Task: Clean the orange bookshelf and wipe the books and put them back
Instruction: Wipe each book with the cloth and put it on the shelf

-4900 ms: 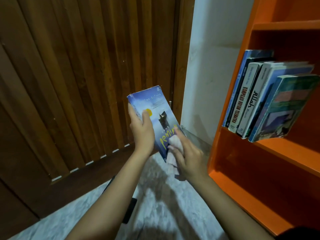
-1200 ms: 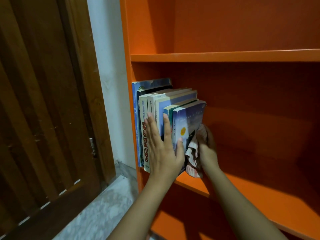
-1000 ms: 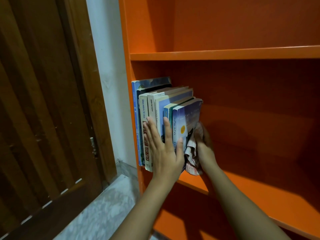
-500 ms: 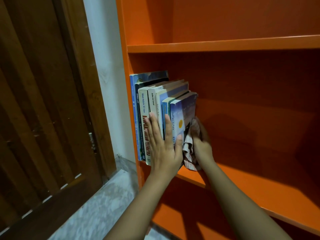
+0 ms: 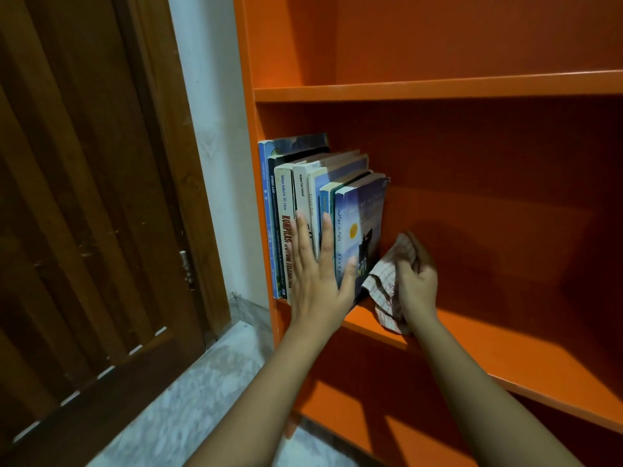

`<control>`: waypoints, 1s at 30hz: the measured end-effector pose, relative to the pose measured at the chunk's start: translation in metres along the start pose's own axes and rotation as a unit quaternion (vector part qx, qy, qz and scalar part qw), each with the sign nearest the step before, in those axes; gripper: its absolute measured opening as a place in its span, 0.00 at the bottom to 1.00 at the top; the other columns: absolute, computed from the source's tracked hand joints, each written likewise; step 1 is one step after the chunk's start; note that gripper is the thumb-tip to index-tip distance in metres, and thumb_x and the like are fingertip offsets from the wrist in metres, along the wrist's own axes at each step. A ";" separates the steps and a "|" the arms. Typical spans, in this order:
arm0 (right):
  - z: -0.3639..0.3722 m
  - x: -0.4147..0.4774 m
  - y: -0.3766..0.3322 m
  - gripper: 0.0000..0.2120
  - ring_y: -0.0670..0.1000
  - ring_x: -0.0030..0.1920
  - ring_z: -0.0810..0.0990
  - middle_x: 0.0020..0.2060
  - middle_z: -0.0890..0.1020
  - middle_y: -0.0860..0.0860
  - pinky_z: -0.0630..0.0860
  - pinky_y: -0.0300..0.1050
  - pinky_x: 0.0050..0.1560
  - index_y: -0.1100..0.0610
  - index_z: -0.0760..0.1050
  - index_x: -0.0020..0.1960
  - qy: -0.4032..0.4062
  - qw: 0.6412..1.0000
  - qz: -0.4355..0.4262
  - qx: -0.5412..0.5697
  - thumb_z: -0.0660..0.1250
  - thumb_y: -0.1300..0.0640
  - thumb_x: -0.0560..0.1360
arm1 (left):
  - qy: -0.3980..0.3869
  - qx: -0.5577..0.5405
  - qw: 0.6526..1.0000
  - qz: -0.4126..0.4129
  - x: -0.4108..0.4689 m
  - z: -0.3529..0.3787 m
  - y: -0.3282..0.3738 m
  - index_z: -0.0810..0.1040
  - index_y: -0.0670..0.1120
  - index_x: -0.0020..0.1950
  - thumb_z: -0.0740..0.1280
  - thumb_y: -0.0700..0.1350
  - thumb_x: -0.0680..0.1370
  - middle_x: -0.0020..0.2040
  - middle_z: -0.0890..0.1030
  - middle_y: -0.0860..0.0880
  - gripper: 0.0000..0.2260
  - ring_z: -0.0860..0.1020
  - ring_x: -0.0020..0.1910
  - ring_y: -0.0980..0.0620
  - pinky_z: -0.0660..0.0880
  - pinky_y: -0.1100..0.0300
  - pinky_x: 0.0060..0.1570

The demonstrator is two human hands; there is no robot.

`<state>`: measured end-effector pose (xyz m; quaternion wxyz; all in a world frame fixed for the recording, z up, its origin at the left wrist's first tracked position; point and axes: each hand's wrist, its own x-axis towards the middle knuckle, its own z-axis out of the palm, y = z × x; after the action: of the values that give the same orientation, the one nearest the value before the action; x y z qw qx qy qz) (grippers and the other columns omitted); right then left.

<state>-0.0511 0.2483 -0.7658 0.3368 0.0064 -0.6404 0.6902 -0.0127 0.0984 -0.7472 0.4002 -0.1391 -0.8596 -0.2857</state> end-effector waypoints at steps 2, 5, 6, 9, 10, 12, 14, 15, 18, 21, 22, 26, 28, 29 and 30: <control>-0.003 -0.002 -0.004 0.17 0.45 0.61 0.74 0.60 0.76 0.48 0.71 0.32 0.59 0.57 0.71 0.67 -0.001 1.000 -0.004 -0.005 0.62 0.61 0.79 | 0.000 0.010 1.000 -0.005 -0.001 -0.001 0.002 0.41 0.48 0.77 0.58 0.53 0.81 0.77 0.37 0.44 0.33 0.36 0.76 0.47 0.32 0.56 0.73; -0.006 -0.005 -0.008 0.17 0.45 0.60 0.75 0.60 0.77 0.49 0.71 0.30 0.57 0.56 0.71 0.67 -0.007 1.000 -0.007 -0.008 0.62 0.61 0.79 | -0.005 0.012 1.000 -0.011 -0.002 -0.002 0.003 0.41 0.48 0.78 0.57 0.53 0.81 0.77 0.37 0.44 0.32 0.36 0.76 0.48 0.34 0.54 0.73; -0.006 -0.005 -0.009 0.17 0.45 0.60 0.75 0.60 0.77 0.49 0.70 0.29 0.57 0.56 0.71 0.67 -0.010 1.000 -0.007 -0.008 0.62 0.62 0.79 | -0.008 0.011 1.000 -0.011 -0.003 -0.002 0.004 0.41 0.48 0.77 0.57 0.53 0.81 0.77 0.37 0.45 0.32 0.35 0.76 0.48 0.35 0.53 0.74; -0.007 -0.008 -0.011 0.17 0.46 0.62 0.75 0.62 0.77 0.50 0.70 0.34 0.60 0.56 0.71 0.67 -0.013 1.000 -0.004 -0.012 0.62 0.64 0.78 | -0.014 0.012 1.000 -0.015 -0.003 -0.004 0.004 0.41 0.49 0.78 0.56 0.53 0.81 0.77 0.37 0.45 0.32 0.35 0.76 0.49 0.40 0.50 0.74; -0.007 -0.009 -0.013 0.18 0.46 0.62 0.74 0.62 0.77 0.51 0.70 0.35 0.62 0.57 0.71 0.67 -0.015 1.000 -0.007 -0.020 0.62 0.64 0.78 | -0.016 0.011 1.000 -0.016 -0.004 -0.006 0.003 0.41 0.48 0.78 0.56 0.53 0.81 0.77 0.37 0.45 0.32 0.35 0.76 0.49 0.41 0.49 0.75; -0.007 -0.012 -0.018 0.18 0.45 0.61 0.74 0.61 0.76 0.48 0.69 0.29 0.59 0.57 0.71 0.67 -0.015 0.999 -0.014 -0.033 0.62 0.63 0.78 | -0.023 0.004 1.000 -0.021 -0.004 -0.010 0.003 0.40 0.49 0.78 0.55 0.53 0.81 0.77 0.36 0.46 0.32 0.34 0.76 0.49 0.40 0.51 0.74; -0.007 -0.014 -0.026 0.17 0.47 0.62 0.74 0.59 0.76 0.47 0.70 0.29 0.59 0.57 0.71 0.67 -0.010 0.999 -0.025 -0.041 0.63 0.61 0.78 | -0.024 -0.012 0.999 -0.022 -0.003 -0.019 0.005 0.39 0.50 0.77 0.55 0.53 0.81 0.77 0.36 0.46 0.32 0.34 0.76 0.51 0.38 0.53 0.74; -0.006 -0.015 -0.032 0.17 0.48 0.63 0.74 0.60 0.76 0.47 0.70 0.35 0.62 0.56 0.72 0.67 -0.007 0.998 -0.036 -0.047 0.64 0.59 0.78 | -0.021 -0.023 0.999 -0.020 -0.002 -0.026 0.006 0.39 0.51 0.77 0.56 0.52 0.81 0.77 0.37 0.47 0.31 0.35 0.76 0.51 0.39 0.53 0.74; -0.001 -0.020 -0.060 0.17 0.47 0.60 0.75 0.57 0.77 0.46 0.72 0.47 0.62 0.51 0.73 0.65 0.004 0.992 -0.100 -0.075 0.64 0.53 0.76 | -0.009 -0.058 0.998 -0.016 0.003 -0.054 0.007 0.44 0.51 0.77 0.56 0.51 0.82 0.78 0.42 0.49 0.29 0.40 0.77 0.53 0.46 0.53 0.75; 0.017 -0.033 -0.103 0.14 0.35 0.56 0.74 0.54 0.76 0.44 0.71 0.33 0.57 0.51 0.75 0.62 0.008 0.980 -0.190 -0.049 0.64 0.56 0.76 | -0.013 -0.070 0.997 -0.030 0.007 -0.092 -0.003 0.54 0.48 0.77 0.56 0.51 0.82 0.77 0.54 0.49 0.25 0.50 0.76 0.54 0.53 0.55 0.74; 0.027 -0.039 -0.118 0.14 0.34 0.55 0.74 0.53 0.77 0.45 0.70 0.31 0.56 0.52 0.75 0.61 0.000 0.976 -0.216 -0.037 0.64 0.58 0.76 | -0.012 -0.063 0.997 -0.030 0.007 -0.106 -0.010 0.56 0.47 0.76 0.56 0.51 0.82 0.76 0.58 0.48 0.24 0.53 0.76 0.54 0.56 0.55 0.74; 0.085 -0.075 -0.152 0.12 0.42 0.56 0.77 0.53 0.79 0.44 0.72 0.37 0.58 0.50 0.75 0.58 -0.079 0.962 -0.261 -0.002 0.65 0.57 0.76 | -0.008 -0.001 0.999 -0.052 -0.006 -0.155 -0.048 0.62 0.47 0.74 0.56 0.51 0.82 0.73 0.65 0.50 0.21 0.59 0.73 0.55 0.56 0.64 0.67; 0.119 -0.097 -0.148 0.11 0.45 0.57 0.78 0.53 0.80 0.46 0.73 0.39 0.59 0.51 0.76 0.58 -0.134 0.958 -0.253 0.008 0.66 0.55 0.76 | -0.013 0.021 0.996 -0.089 -0.022 -0.176 -0.076 0.63 0.48 0.73 0.56 0.51 0.82 0.73 0.66 0.50 0.20 0.59 0.73 0.55 0.57 0.64 0.66; 0.135 -0.108 -0.141 0.11 0.45 0.57 0.78 0.53 0.81 0.47 0.73 0.39 0.59 0.51 0.77 0.58 -0.162 0.958 -0.239 0.004 0.66 0.54 0.76 | -0.014 0.031 0.993 -0.110 -0.033 -0.186 -0.092 0.63 0.48 0.73 0.56 0.51 0.82 0.73 0.66 0.50 0.20 0.58 0.74 0.54 0.58 0.61 0.68; 0.151 -0.121 -0.131 0.11 0.45 0.57 0.78 0.54 0.81 0.47 0.73 0.37 0.58 0.51 0.77 0.58 -0.189 0.957 -0.219 -0.008 0.66 0.54 0.76 | -0.015 0.044 0.990 -0.131 -0.044 -0.195 -0.109 0.64 0.48 0.73 0.56 0.51 0.82 0.73 0.66 0.50 0.20 0.58 0.74 0.54 0.59 0.59 0.69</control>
<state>0.0405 0.0525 -0.6764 0.3526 0.2743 -0.6809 0.5803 0.0832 -0.1061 -0.7222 0.3523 -0.0117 -0.8881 -0.2951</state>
